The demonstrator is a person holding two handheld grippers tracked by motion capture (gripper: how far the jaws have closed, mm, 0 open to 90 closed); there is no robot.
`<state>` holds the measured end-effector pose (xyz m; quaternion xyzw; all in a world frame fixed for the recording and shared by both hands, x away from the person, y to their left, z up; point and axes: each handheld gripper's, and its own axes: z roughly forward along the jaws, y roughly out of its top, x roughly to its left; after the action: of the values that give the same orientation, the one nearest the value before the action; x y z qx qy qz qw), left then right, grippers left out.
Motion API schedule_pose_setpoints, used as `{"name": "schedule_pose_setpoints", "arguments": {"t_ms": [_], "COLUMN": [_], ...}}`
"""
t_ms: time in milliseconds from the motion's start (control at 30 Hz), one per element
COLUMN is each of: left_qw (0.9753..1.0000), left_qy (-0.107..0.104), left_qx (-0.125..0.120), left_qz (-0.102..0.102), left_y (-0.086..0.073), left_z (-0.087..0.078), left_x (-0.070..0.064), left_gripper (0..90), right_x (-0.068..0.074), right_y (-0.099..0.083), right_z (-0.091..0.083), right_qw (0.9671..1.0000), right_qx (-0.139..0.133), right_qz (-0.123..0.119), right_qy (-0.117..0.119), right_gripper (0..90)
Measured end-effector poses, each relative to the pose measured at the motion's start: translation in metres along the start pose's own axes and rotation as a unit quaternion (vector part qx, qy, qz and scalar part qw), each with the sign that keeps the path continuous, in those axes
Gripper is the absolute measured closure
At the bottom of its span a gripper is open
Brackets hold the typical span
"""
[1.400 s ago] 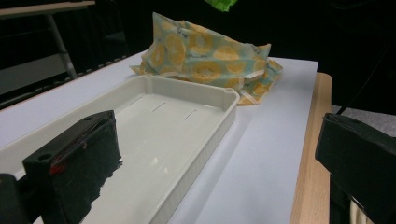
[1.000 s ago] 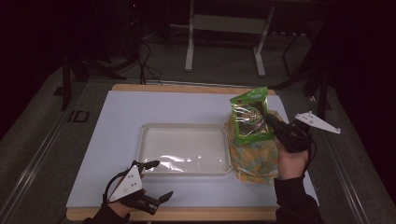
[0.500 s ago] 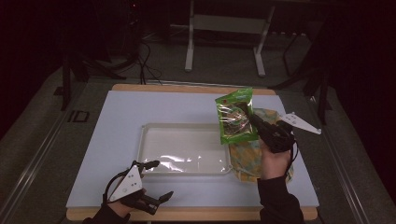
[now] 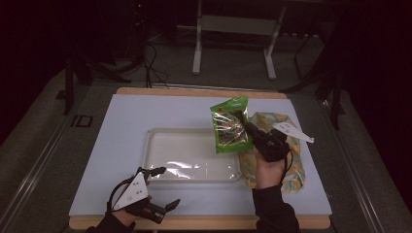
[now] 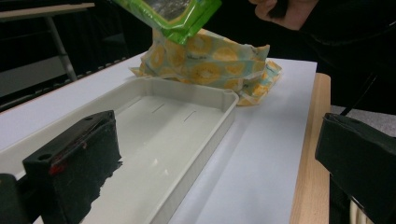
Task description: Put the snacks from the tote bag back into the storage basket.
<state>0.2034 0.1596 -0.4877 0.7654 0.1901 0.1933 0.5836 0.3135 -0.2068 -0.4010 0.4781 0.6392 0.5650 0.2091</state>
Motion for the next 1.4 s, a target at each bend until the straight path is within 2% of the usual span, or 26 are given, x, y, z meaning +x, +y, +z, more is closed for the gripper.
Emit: {"name": "schedule_pose_setpoints", "arguments": {"t_ms": [167, 400, 500, 567, 667, 733, 833, 900, 1167, 1400], "left_qw": [1.0000, 1.0000, 1.0000, 1.0000, 1.0000, 1.0000, 1.0000, 1.0000, 1.0000, 1.0000], "left_qy": [-0.001, -0.002, -0.002, -0.002, -0.002, -0.002, -0.003, -0.003, -0.005, -0.005], "left_qx": [0.000, 0.000, 0.001, 0.001, 0.000, 0.000, 0.000, 0.000, 0.001, -0.001], "left_qz": [0.001, 0.000, 0.000, 0.000, -0.001, 0.000, 0.000, 0.000, 0.001, 0.001], "left_y": [0.000, 0.000, 0.000, 0.000, 0.000, 0.000, 0.000, 0.000, 0.000, 0.000], "left_z": [0.000, 0.000, 0.000, 0.000, 0.000, 0.000, 0.000, 0.000, 0.000, 0.000], "left_x": [0.000, 0.000, 0.000, 0.000, 0.000, 0.000, 0.000, -0.001, -0.001, -0.001], "left_gripper": [0.3, 0.3, 0.3, 0.3, 0.3, 0.3, 0.3, 0.3, 0.3, 0.3], "right_x": [0.004, 0.005, 0.006, 0.005, 0.003, 0.004, 0.006, 0.006, 0.006, 0.005], "right_y": [-0.010, -0.029, -0.037, -0.043, -0.052, -0.057, -0.065, -0.071, -0.092, -0.107], "right_z": [0.007, 0.013, 0.017, 0.021, 0.025, 0.027, 0.029, 0.031, 0.039, 0.041], "right_qw": [0.9999, 0.9996, 0.9994, 0.9990, 0.9984, 0.9983, 0.9987, 0.9983, 0.9971, 0.9963], "right_qx": [0.003, -0.009, -0.004, -0.004, 0.008, 0.012, 0.019, 0.024, 0.033, 0.051], "right_qz": [0.009, 0.027, 0.031, 0.036, 0.050, 0.054, 0.047, 0.051, 0.069, 0.066], "right_qy": [0.004, 0.008, 0.011, 0.024, 0.024, 0.016, 0.008, 0.011, -0.009, -0.022], "right_gripper": [89.1, 89.1, 89.1, 89.0, 89.0, 89.0, 89.0, 89.1, 89.0, 89.0]}}
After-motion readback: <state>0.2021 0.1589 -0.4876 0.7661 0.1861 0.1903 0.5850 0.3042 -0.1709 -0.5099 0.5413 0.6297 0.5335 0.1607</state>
